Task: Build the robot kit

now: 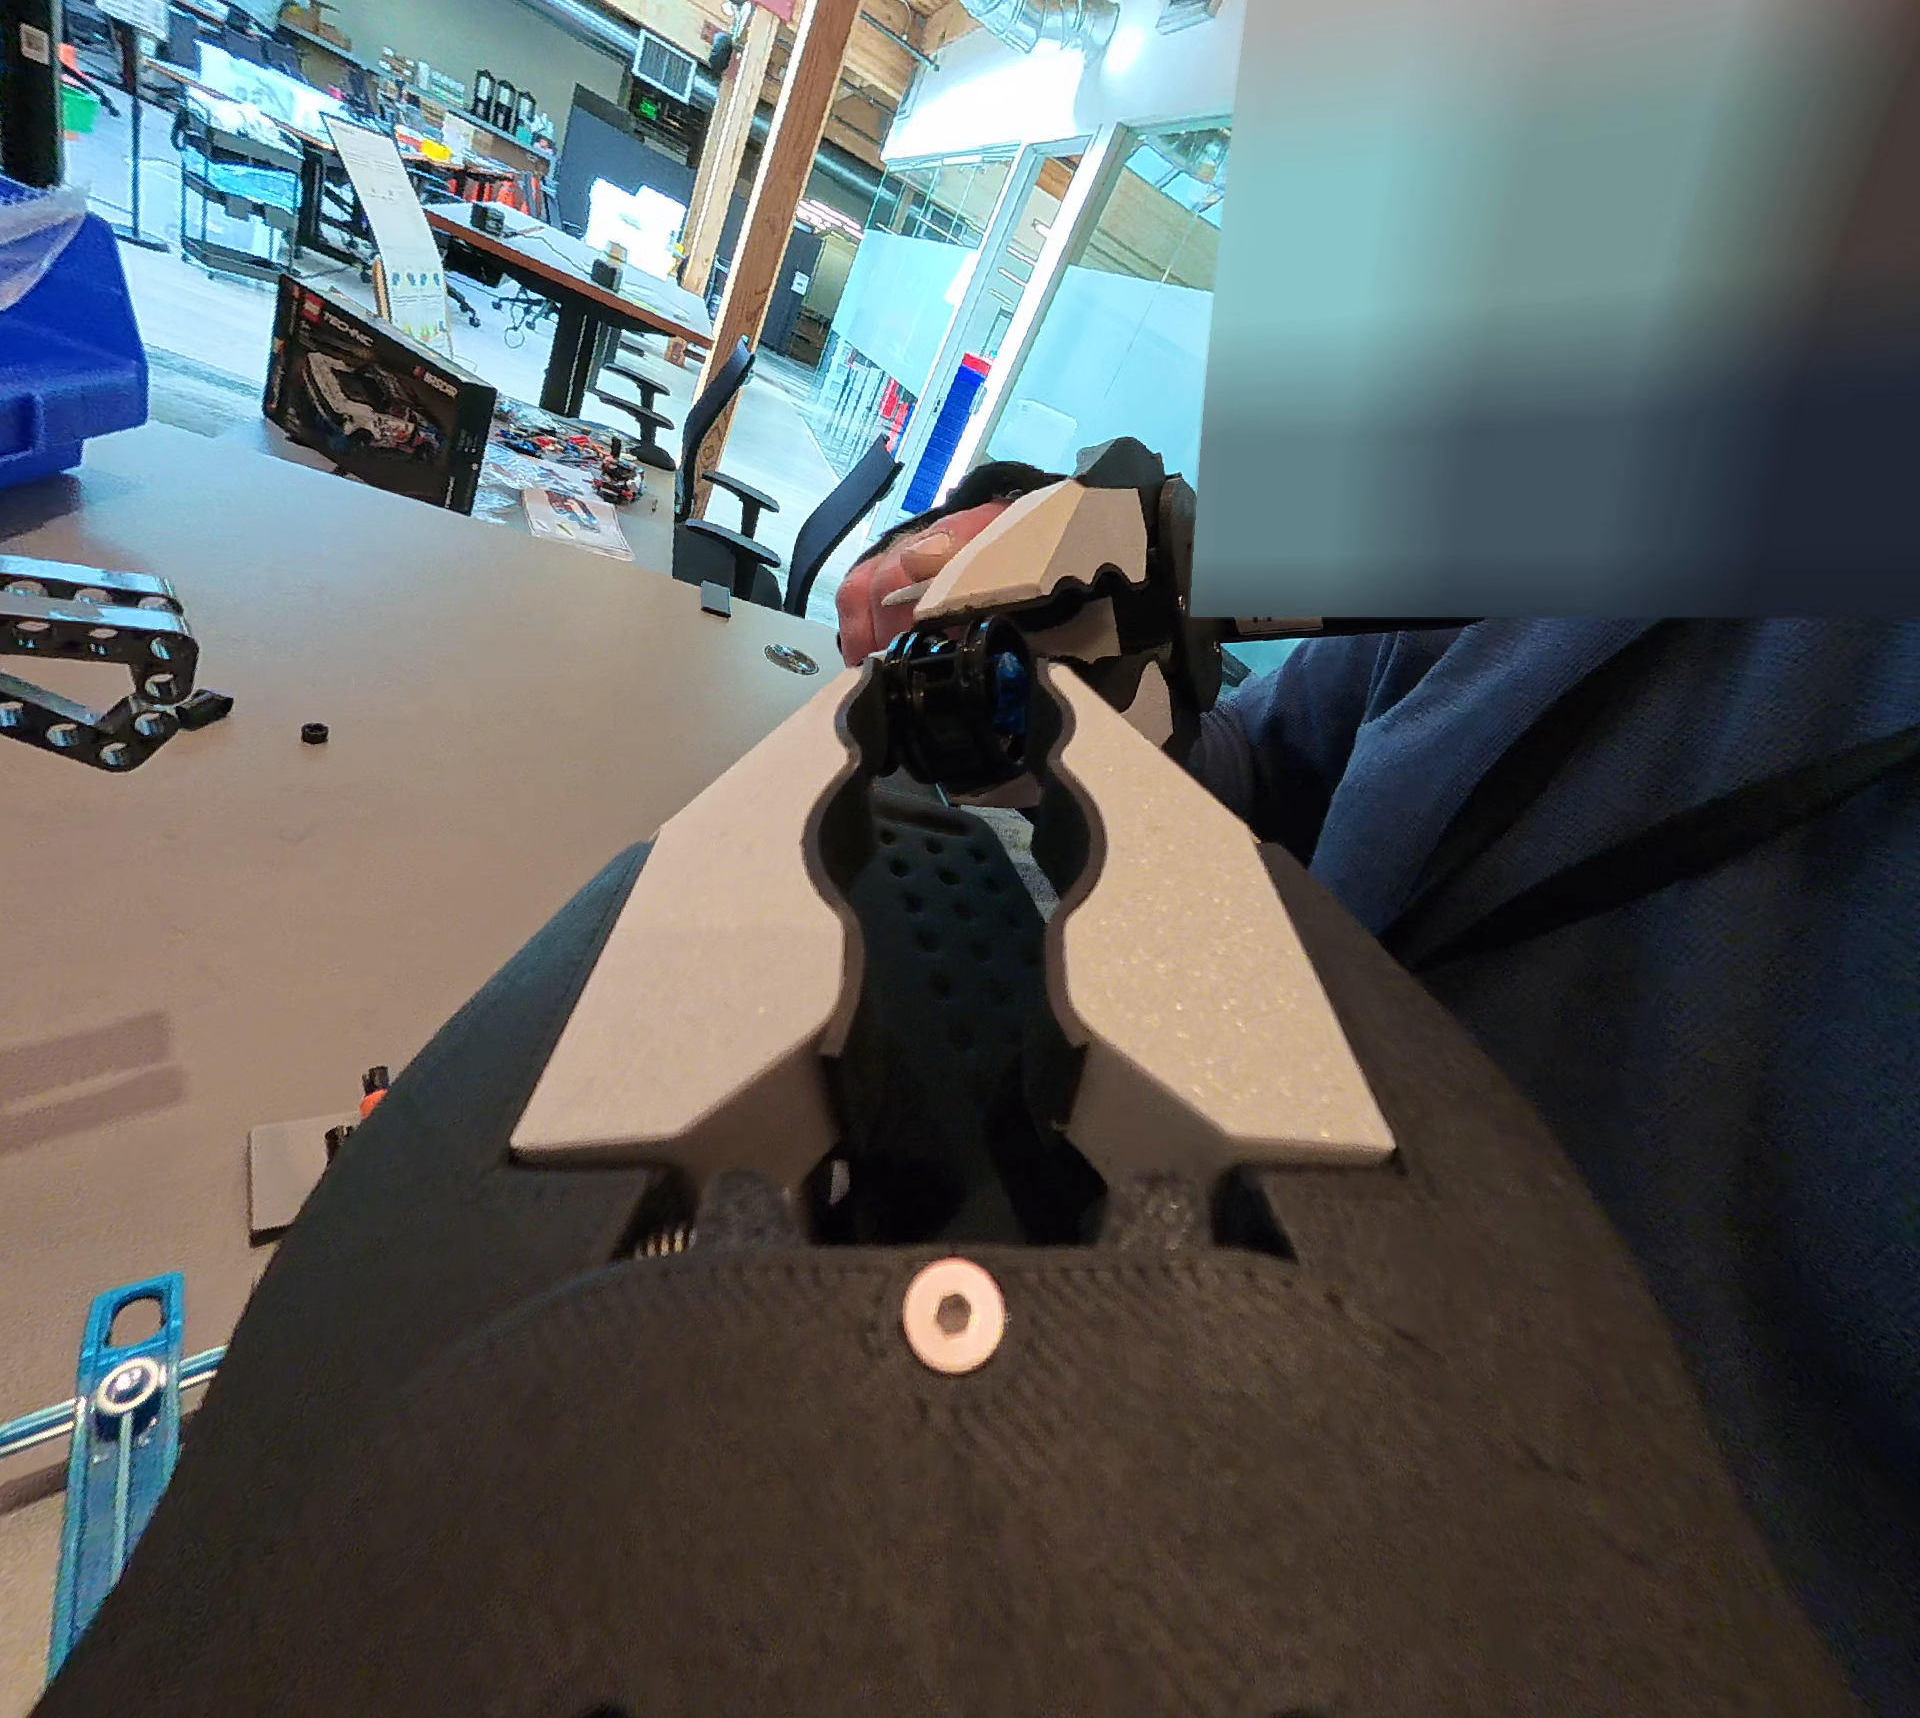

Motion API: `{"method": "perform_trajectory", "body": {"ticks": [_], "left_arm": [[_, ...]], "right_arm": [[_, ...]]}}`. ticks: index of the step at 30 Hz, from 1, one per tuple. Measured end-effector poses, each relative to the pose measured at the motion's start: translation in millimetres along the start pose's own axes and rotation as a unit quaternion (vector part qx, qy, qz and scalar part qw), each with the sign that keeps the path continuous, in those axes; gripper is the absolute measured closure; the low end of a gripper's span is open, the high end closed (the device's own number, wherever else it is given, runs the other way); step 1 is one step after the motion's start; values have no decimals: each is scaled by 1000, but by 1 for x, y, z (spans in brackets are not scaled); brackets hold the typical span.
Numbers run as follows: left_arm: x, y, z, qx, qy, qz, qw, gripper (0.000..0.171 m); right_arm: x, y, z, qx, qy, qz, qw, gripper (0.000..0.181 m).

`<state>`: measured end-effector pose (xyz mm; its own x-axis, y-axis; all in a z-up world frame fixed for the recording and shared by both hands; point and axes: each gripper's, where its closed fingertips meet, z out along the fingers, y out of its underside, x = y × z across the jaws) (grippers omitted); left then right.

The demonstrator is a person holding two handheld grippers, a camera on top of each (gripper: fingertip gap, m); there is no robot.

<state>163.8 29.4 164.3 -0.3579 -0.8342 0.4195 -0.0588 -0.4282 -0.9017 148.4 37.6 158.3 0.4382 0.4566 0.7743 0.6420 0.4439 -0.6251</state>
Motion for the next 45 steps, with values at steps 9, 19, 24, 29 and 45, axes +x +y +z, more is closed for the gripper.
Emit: {"method": "perform_trajectory", "body": {"ticks": [9,19,24,29,45], "left_arm": [[-12,-2,-3,-12,-46,47,998,147],[-11,-6,-3,-18,-92,131,987,147],[-6,-8,-1,-15,-107,184,977,147],[-3,-9,0,-19,-118,216,969,147],[-4,-12,0,-31,-154,244,957,148]], "right_arm": [[4,8,7,-15,-8,22,1000,154],[7,10,-1,37,-87,290,952,147],[13,3,-9,89,-123,429,890,157],[12,1,-11,103,-119,446,881,157],[13,3,-6,108,-90,433,890,160]]}}
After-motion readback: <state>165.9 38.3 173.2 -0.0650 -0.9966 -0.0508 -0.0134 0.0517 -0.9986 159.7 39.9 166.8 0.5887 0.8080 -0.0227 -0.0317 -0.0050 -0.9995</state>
